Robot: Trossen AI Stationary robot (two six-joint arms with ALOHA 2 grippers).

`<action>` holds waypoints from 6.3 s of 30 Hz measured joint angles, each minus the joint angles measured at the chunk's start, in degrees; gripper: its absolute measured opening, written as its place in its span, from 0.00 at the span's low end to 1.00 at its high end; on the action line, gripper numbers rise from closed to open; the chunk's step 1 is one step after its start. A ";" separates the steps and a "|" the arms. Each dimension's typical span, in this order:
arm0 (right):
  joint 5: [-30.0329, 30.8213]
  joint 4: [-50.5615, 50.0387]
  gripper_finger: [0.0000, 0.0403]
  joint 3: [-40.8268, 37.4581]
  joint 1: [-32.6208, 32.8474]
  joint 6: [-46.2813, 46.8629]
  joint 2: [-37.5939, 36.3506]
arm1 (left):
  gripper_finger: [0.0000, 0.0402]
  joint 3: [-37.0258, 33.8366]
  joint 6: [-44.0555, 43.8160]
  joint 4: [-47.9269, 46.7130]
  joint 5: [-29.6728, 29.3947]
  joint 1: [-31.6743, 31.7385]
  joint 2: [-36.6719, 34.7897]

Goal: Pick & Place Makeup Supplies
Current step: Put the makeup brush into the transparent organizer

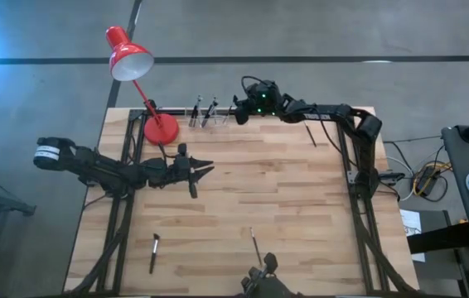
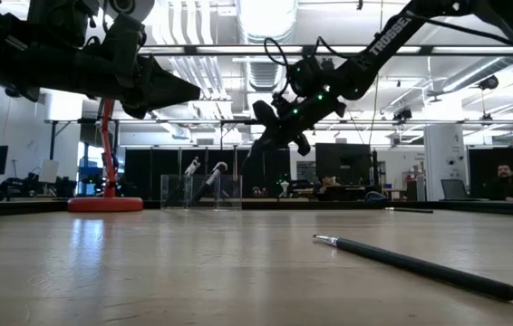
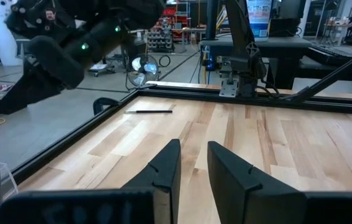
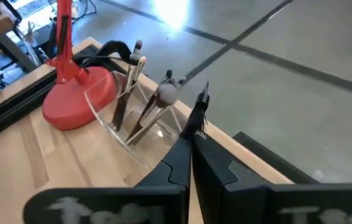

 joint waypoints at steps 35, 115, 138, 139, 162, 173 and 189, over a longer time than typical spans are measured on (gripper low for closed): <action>0.83 -23.42 0.04 -2.49 4.88 -12.16 -9.79 | 0.18 0.00 0.00 -2.13 0.46 -0.04 0.02; 28.36 -19.54 0.23 -45.96 -8.98 6.79 -30.38 | 0.00 2.62 -2.60 -0.02 1.75 -0.09 10.41; 18.60 -34.95 0.26 -35.71 -9.09 2.57 -25.10 | 0.00 2.60 -2.86 -0.35 1.75 -0.09 10.40; 18.22 -35.15 0.27 -34.97 -8.94 1.36 -25.63 | 0.00 2.60 -2.86 -0.33 1.75 -0.07 10.40; 19.87 -44.57 0.32 -19.32 -10.22 -25.57 -9.30 | 0.00 2.60 -2.82 -0.32 1.75 -0.08 10.40; 10.50 -46.95 0.07 -19.17 -10.09 -24.36 -10.87 | 0.00 2.60 -4.41 -0.30 1.77 -0.08 10.38; 1.83 -30.01 0.02 -34.88 5.29 -17.10 -35.32 | 0.00 3.05 -6.44 -0.30 5.17 -0.11 10.38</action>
